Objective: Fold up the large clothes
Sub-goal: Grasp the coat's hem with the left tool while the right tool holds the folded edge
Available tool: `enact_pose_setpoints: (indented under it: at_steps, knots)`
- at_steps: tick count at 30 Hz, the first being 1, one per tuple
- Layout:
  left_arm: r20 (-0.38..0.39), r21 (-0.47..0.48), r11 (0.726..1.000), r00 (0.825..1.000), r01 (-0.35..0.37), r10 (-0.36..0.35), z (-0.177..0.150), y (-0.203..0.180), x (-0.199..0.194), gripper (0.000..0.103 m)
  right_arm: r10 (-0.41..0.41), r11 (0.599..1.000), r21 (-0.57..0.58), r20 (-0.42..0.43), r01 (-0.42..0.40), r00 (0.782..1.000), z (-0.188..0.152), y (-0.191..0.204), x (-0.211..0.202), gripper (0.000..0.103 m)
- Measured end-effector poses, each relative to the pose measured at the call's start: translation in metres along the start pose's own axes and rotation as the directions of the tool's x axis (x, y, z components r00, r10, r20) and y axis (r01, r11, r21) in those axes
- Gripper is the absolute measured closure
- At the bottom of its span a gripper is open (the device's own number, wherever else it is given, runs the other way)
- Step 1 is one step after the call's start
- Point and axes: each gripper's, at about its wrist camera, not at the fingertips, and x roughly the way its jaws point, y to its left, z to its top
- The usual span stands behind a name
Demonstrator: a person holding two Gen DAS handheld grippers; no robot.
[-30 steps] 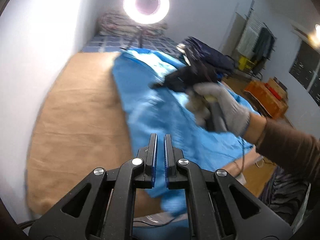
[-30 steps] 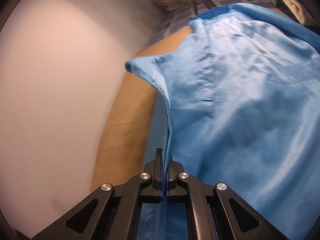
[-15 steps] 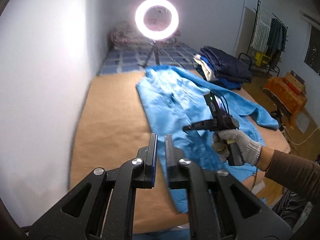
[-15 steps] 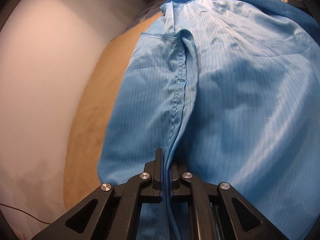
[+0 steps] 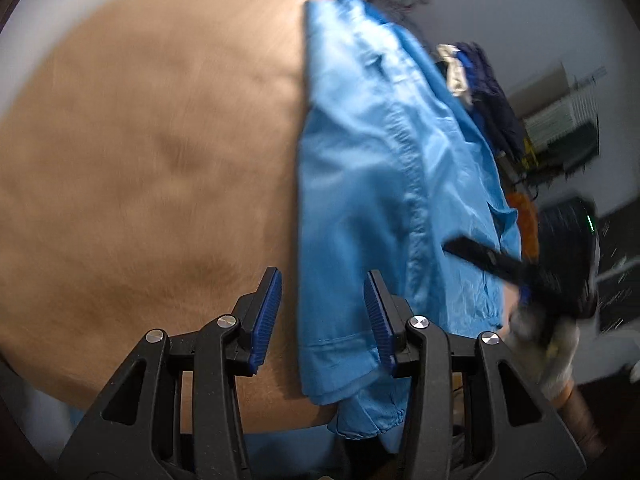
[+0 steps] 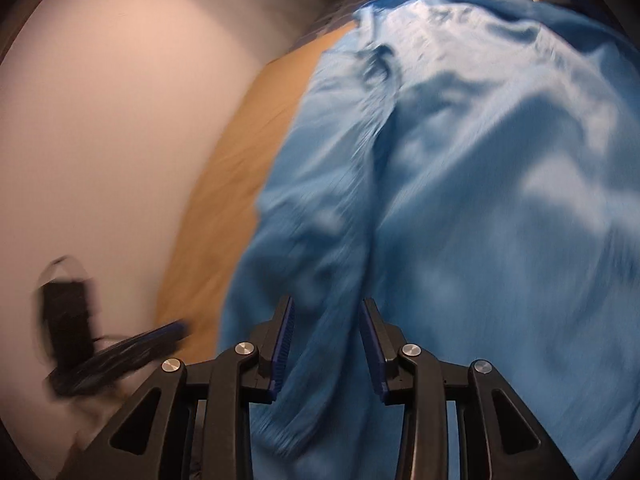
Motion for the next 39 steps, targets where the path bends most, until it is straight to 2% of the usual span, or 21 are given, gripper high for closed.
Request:
enact_pose_setpoints:
  at_steps: [4,6,8,9,10,11,16,18,19,20,21,23,24,25,26,27,30,34,36,37,39]
  knots:
    - [-0.037,-0.089,0.995,0.998,0.053,-0.056,-0.007,0.019,0.013,0.06,-0.017,1.0,0.007,-0.071,0.018,0.997,-0.027,0.0,0.013,0.064]
    - [-0.047,-0.076,0.994,0.995,0.081,-0.084,-0.009,0.015,0.015,0.073,-0.042,0.999,0.019,-0.093,0.044,0.995,-0.035,-0.005,0.021,0.064]
    - [-0.066,-0.038,0.995,0.993,0.093,-0.095,-0.013,0.006,0.017,0.094,-0.043,0.999,0.021,-0.097,0.046,0.994,-0.037,-0.007,0.026,0.067]
    - [-0.067,-0.024,0.996,0.993,0.091,-0.092,-0.013,0.002,0.018,0.096,-0.035,0.999,0.012,-0.1,0.037,0.994,-0.037,-0.006,0.028,0.076]
    - [-0.065,0.0,0.997,0.995,0.082,-0.081,-0.016,-0.004,0.018,0.098,-0.029,1.0,-0.003,-0.115,0.029,0.993,-0.036,-0.004,0.031,0.094]
    - [-0.067,0.02,0.997,0.995,0.078,-0.076,-0.02,-0.009,0.018,0.099,-0.023,1.0,-0.02,-0.132,0.02,0.991,-0.033,-0.001,0.037,0.102]
    - [-0.055,0.063,0.998,0.998,0.032,-0.028,-0.029,-0.016,0.017,0.098,-0.072,0.996,-0.063,-0.129,0.064,0.989,-0.038,0.0,0.027,0.103]
    - [-0.041,0.029,0.999,0.999,0.029,-0.028,-0.026,-0.01,0.011,0.089,-0.055,0.998,-0.047,-0.112,0.05,0.992,-0.037,-0.002,0.021,0.095]
    - [-0.037,-0.002,0.999,0.998,0.043,-0.043,-0.023,-0.005,0.009,0.067,-0.061,0.998,-0.039,-0.104,0.057,0.993,-0.035,-0.002,0.019,0.072]
    - [-0.019,-0.031,0.997,0.997,0.068,-0.069,-0.021,-0.001,0.006,0.054,-0.061,0.998,-0.033,-0.092,0.058,0.994,-0.032,-0.003,0.018,0.061]
    - [-0.009,-0.049,0.996,0.997,0.076,-0.077,-0.02,0.002,0.006,0.054,-0.06,0.998,-0.028,-0.06,0.058,0.996,-0.032,-0.003,0.011,0.05]
    - [-0.033,-0.056,0.994,0.995,0.097,-0.099,-0.019,0.003,0.012,0.056,-0.051,0.998,-0.028,-0.062,0.05,0.997,-0.031,-0.005,0.011,0.051]
    - [-0.046,-0.05,0.994,0.994,0.098,-0.101,-0.019,0.001,0.015,0.066,-0.052,0.998,-0.033,-0.081,0.05,0.995,-0.031,-0.004,0.016,0.054]
    - [-0.066,-0.028,0.997,0.995,0.075,-0.077,-0.021,-0.003,0.021,0.099,-0.062,0.997,-0.04,-0.099,0.059,0.993,-0.033,-0.003,0.022,0.07]
    - [-0.079,0.003,0.999,0.996,0.044,-0.044,-0.023,-0.008,0.024,0.102,-0.072,0.996,-0.056,-0.119,0.065,0.99,-0.035,-0.002,0.028,0.083]
    - [-0.071,0.035,0.999,0.997,0.014,-0.011,-0.025,-0.012,0.024,0.102,-0.082,0.995,-0.073,-0.144,0.072,0.986,-0.036,0.0,0.037,0.103]
    - [-0.039,0.136,0.986,0.994,-0.099,0.105,-0.032,-0.025,0.028,0.095,-0.157,0.979,-0.153,-0.144,0.135,0.977,-0.043,0.011,0.042,0.103]
    - [0.03,0.295,0.927,0.972,-0.233,0.235,-0.048,-0.044,0.036,0.093,-0.208,0.957,-0.234,-0.131,0.174,0.969,-0.049,0.021,0.044,0.102]
    - [0.051,0.331,0.909,0.967,-0.253,0.25,-0.051,-0.053,0.029,0.092,-0.175,0.962,-0.234,-0.12,0.143,0.977,-0.049,0.022,0.037,0.092]
    - [0.07,0.336,0.907,0.967,-0.255,0.246,-0.051,-0.056,0.022,0.092,-0.164,0.962,-0.238,-0.106,0.135,0.981,-0.051,0.025,0.031,0.076]
    - [0.118,0.346,0.901,0.965,-0.263,0.236,-0.049,-0.063,0.004,0.086,-0.158,0.957,-0.249,-0.022,0.147,0.987,-0.05,0.027,0.008,0.069]
